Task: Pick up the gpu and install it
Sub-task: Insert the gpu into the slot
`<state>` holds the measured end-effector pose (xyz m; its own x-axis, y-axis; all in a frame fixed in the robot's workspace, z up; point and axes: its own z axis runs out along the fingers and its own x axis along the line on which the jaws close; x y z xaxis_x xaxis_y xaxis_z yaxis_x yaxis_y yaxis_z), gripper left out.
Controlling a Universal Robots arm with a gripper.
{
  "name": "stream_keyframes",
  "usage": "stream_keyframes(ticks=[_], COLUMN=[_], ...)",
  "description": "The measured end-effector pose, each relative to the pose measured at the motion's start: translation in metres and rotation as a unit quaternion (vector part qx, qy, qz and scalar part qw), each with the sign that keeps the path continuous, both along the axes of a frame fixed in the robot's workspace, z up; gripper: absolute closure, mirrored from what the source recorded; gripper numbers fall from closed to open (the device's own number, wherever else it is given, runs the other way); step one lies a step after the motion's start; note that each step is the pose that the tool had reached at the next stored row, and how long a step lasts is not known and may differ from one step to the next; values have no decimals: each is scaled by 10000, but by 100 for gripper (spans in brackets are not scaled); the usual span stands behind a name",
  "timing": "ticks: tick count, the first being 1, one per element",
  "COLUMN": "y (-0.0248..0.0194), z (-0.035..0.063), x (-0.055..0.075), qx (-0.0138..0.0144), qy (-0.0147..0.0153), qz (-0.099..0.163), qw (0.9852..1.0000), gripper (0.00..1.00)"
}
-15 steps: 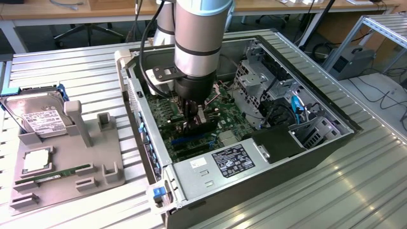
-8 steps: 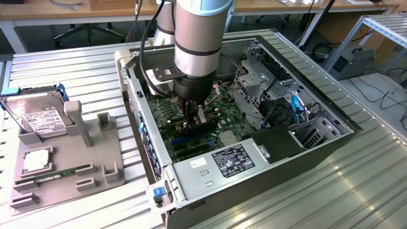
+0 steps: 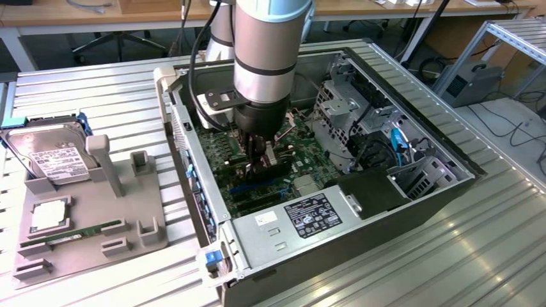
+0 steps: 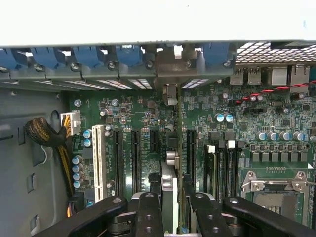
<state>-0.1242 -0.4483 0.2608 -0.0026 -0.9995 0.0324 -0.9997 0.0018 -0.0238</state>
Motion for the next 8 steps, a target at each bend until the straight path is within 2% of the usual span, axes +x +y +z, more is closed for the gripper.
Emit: stream_keyframes(ticks=[8], y=[0], z=[-7], x=[0], qx=[2], qy=[-1], qz=[82], qw=[10000], gripper=[73])
